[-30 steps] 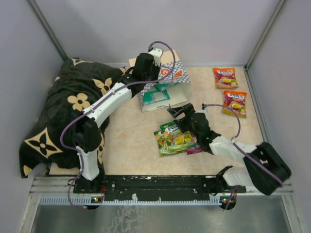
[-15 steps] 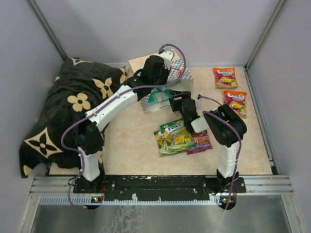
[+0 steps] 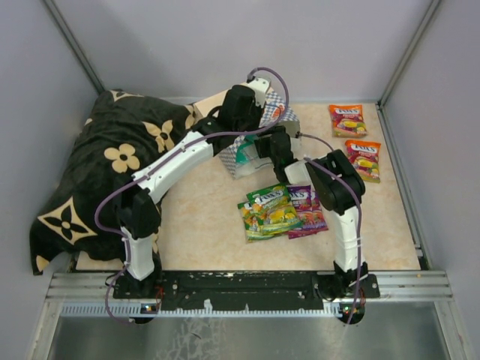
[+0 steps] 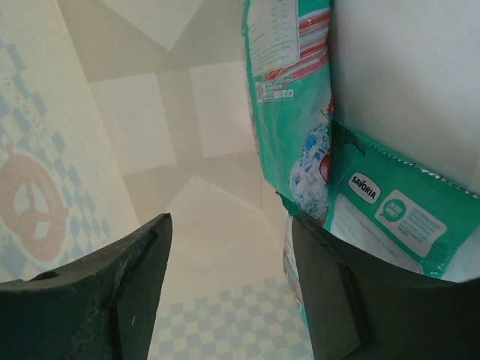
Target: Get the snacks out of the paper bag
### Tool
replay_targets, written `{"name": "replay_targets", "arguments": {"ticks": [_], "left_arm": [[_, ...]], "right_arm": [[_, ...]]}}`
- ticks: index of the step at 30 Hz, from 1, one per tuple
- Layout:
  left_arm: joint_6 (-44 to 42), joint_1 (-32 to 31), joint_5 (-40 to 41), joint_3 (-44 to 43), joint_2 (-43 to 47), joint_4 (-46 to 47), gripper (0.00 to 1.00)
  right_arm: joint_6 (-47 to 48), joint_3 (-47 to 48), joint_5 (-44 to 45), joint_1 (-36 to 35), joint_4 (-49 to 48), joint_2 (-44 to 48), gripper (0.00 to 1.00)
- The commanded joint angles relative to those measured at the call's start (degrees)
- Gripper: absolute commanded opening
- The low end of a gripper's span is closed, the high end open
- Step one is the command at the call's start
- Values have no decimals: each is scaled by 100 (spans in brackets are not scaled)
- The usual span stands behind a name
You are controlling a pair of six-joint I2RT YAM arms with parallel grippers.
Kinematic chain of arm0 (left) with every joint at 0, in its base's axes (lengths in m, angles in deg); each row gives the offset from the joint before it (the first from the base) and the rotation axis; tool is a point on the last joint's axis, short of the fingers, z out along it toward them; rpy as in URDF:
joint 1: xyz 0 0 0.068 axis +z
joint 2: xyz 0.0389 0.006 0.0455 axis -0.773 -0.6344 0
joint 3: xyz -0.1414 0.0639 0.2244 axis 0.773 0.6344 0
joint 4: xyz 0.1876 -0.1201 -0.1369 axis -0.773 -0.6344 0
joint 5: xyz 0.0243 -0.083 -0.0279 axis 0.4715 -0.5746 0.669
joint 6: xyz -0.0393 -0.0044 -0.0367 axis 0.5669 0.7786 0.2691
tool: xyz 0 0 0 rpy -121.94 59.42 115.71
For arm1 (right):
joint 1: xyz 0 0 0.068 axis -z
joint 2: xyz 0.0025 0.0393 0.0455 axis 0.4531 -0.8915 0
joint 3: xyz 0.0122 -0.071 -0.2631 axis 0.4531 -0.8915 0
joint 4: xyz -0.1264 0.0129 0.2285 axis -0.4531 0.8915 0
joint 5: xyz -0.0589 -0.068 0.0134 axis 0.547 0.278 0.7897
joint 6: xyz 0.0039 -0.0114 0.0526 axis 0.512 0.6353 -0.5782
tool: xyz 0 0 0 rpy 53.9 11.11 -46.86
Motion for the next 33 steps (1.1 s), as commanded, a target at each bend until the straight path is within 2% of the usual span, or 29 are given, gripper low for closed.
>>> {"name": "replay_targets", "arguments": {"ticks": [1,8,13,18,23,26,29,33], "left_arm": [[-81,-41,16,-277,-81,26,0],[-84,-41,5,-280,-113,-20,0],[-54,-41,-35,-310,-148,-11,0],[-31,-50,-55,-322,-174,-35,0],[-94,-50,33,-318,-159,-77,0],[-143,-50,104,-326,-162,-74,0],[-205,-41,220,-350,-194,-77,0],[-266,12,358,-372,-249,-80,0]], "right_arm": [[-9,434,59,-13,830,-173,64],[-1,515,149,-22,2099,15,61],[31,420,191,-22,2146,93,61],[-30,795,42,-23,1778,-300,60],[-10,1461,-93,-13,1785,-761,41],[55,1585,-231,-5,1549,-842,0],[230,1413,-412,-2,1594,-594,0],[922,963,-1091,-19,2285,410,0]]}}
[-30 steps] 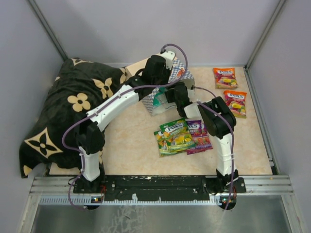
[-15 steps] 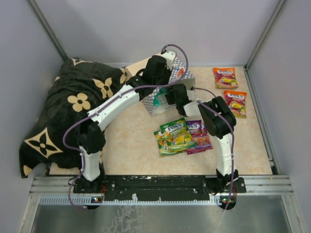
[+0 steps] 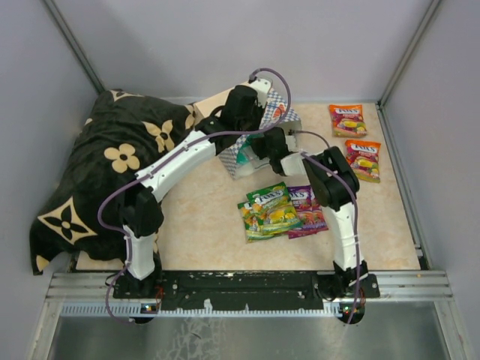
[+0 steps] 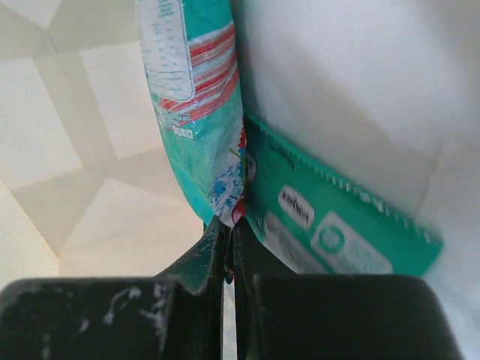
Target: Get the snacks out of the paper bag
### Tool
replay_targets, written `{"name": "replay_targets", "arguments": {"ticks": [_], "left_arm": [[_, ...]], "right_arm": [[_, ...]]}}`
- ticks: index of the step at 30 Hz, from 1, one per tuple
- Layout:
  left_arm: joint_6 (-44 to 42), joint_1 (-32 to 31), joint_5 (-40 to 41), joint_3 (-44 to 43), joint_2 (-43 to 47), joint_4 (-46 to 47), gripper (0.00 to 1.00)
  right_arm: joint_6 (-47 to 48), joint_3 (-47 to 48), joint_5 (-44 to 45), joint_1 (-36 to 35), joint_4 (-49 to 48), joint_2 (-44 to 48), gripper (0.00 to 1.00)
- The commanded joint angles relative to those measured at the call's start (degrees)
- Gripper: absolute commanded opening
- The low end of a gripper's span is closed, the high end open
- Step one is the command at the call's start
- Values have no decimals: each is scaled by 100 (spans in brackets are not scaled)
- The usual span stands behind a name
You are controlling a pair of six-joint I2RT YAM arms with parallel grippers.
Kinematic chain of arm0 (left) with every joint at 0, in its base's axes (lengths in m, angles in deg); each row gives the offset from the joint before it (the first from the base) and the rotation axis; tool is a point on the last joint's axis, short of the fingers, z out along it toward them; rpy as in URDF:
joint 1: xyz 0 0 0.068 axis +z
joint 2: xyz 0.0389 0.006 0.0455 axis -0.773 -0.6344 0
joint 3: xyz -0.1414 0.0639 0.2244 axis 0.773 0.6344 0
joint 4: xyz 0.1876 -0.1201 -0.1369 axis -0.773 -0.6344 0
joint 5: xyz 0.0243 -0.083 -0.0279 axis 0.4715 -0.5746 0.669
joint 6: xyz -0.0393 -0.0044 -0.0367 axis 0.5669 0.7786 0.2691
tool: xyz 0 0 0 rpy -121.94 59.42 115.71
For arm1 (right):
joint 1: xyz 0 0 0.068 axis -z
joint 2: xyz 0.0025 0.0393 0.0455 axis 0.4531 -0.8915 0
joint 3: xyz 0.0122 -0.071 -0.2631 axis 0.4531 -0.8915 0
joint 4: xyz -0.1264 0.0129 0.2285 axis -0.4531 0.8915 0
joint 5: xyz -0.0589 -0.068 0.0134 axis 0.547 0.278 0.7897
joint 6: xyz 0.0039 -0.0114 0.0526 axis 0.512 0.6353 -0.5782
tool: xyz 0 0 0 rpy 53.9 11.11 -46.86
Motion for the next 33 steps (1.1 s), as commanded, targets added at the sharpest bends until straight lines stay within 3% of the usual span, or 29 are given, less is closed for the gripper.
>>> {"name": "replay_targets", "arguments": {"ticks": [1,6,11,15,19,22,26,30,33], "left_arm": [[-126,62,207,-263,-108,-5,0],[-100,238,164,-263,-137,47,0],[-124,398,135,-249,-146,73,0],[-127,513,99,-204,-142,110,0],[-168,618,92,-194,-153,107,0],[-166,688,87,-148,-153,141,0],[-138,771,57,-37,-156,192,0],[-135,801,-8,70,-146,221,0],[-144,815,-8,155,-133,253,0]], "right_arm": [[869,-499,-831,-30,668,1370,0],[2127,-1202,-1421,-1,2087,2876,0],[4168,-1197,-1470,22,3935,4507,0],[5661,-699,-1467,22,5608,5434,0],[6859,218,-1321,-38,7833,5511,0],[7051,525,183,-503,8985,5479,0],[6541,522,1881,-1022,9997,5323,0],[6127,308,2524,-1653,10341,5001,0],[5844,393,3047,-2506,10866,4256,0]]}}
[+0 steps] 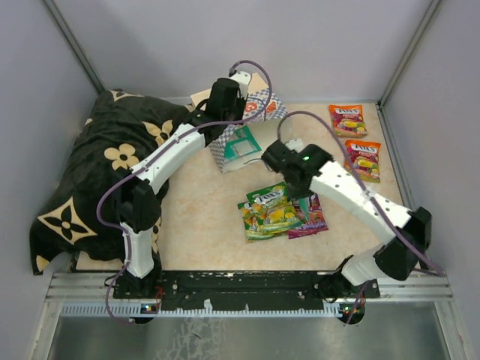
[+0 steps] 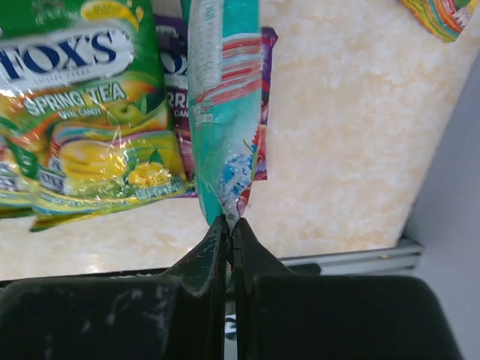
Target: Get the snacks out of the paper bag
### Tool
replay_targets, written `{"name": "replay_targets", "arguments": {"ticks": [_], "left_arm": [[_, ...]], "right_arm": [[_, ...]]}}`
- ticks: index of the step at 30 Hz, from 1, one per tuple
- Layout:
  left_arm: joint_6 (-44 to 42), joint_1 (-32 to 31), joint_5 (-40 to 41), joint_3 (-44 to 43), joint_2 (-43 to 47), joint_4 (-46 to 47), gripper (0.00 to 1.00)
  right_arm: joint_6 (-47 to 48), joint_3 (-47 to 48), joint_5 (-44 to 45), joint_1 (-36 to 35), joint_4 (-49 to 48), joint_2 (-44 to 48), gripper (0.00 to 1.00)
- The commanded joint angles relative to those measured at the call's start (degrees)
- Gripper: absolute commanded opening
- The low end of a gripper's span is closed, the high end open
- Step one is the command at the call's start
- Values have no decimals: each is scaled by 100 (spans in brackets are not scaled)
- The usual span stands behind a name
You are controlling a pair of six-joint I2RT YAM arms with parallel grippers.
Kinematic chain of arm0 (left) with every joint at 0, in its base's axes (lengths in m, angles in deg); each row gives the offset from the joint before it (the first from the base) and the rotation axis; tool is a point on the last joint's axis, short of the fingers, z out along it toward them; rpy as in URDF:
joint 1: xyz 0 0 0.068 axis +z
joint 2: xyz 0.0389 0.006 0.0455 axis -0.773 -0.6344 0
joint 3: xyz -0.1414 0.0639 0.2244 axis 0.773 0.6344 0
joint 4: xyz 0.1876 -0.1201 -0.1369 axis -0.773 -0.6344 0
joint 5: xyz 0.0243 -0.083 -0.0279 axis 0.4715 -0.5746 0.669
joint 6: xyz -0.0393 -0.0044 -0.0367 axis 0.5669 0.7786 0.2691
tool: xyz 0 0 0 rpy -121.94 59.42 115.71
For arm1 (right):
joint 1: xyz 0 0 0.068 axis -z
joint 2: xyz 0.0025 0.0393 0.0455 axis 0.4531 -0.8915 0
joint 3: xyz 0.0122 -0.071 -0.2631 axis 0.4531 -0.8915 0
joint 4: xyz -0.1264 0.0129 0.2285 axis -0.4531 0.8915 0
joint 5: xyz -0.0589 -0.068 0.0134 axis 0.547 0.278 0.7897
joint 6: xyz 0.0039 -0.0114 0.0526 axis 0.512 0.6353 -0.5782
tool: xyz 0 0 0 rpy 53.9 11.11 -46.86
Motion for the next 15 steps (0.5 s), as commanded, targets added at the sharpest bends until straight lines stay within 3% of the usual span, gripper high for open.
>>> {"name": "replay_targets", "arguments": {"ticks": [1,5,8,9,11,12,13,15], "left_arm": [[-31,61,-46,132,-33,180,0],[-17,78,-52,202,-4,182,0],[-30,106,-38,301,56,198,0],[-36,123,-33,340,91,203,0],[-52,160,-33,369,141,217,0],[-48,187,-37,370,160,217,0],[-33,205,-77,360,173,217,0],[43,235,-261,241,171,101,0]], "right_arm": [[-442,124,1254,-1083,889,-953,0],[-353,407,1059,-1692,532,-1728,0],[-79,586,332,-1827,-3,-1840,0],[3,642,137,-1830,-173,-1728,14],[217,792,-218,-1830,-506,-1358,51],[437,878,-422,-1823,-703,-1121,81],[594,971,-696,-1797,-933,-905,96],[794,1028,-1404,-1517,-1742,-377,99]]}}
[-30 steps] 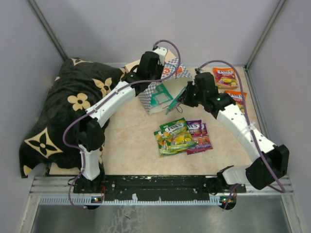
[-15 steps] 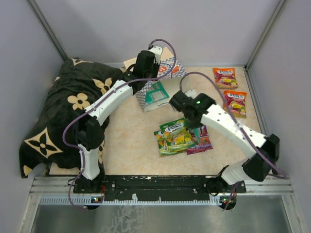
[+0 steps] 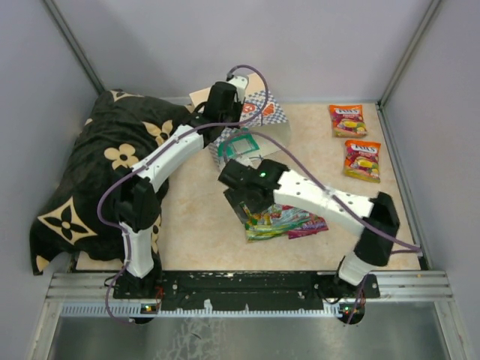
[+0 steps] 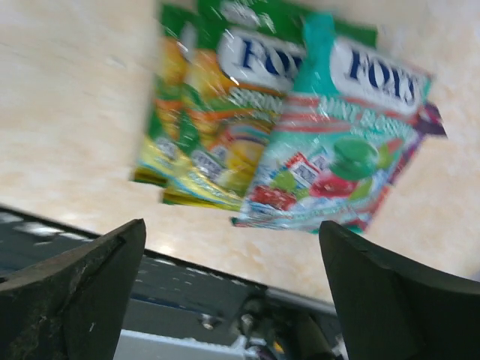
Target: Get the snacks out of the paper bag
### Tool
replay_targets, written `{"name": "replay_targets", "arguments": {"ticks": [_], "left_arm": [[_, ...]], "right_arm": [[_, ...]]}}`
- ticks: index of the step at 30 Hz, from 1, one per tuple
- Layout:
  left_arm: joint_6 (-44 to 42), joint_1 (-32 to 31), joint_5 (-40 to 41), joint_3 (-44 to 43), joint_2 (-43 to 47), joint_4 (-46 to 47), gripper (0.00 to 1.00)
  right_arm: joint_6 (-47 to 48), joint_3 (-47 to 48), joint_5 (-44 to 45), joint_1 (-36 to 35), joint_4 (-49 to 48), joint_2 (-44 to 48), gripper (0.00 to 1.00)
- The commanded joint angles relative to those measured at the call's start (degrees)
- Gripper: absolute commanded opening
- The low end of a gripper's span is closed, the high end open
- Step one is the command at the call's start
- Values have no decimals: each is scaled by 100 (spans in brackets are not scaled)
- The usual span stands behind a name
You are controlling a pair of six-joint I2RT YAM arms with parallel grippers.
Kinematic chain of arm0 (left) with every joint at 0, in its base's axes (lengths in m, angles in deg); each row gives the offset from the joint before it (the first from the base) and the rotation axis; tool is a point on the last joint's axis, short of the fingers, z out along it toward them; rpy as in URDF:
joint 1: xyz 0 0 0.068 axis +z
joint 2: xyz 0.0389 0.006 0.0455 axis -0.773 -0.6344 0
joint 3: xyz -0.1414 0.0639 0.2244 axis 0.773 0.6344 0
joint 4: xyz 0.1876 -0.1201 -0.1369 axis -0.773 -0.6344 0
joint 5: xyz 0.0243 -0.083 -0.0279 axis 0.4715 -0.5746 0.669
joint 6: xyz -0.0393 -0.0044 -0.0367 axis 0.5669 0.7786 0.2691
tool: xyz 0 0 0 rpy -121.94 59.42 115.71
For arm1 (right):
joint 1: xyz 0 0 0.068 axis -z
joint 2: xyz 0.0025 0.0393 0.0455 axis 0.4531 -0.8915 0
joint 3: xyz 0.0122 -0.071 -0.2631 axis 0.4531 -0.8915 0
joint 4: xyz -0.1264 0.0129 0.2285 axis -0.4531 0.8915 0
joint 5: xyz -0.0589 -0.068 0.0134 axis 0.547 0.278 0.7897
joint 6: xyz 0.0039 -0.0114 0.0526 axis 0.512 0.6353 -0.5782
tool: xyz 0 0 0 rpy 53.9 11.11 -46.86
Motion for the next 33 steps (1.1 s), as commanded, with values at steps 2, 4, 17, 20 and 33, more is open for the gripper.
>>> {"name": "replay_targets", "arguments": {"ticks": [2,4,17,20,33], "left_arm": [[97,128,-320,-240,159,-57,0],[142,127,-394,-260,195,-53,0],[456,110,-917,-311,411,-310,0],[466,101,-921,-235,467,-352,0],[449,58,-908,-162,475,-380,0]], "right_arm": [[301,134,-1945,821,-2527,1918,99],[-720,-1151,-2667,1511,-4408,2678,99],[-4608,-4250,-2135,2930,-10944,1304,68],[-4499,-3811,-2325,3135,-11450,446,64],[-3620,-1752,-3149,3463,-10975,-2171,47]]}}
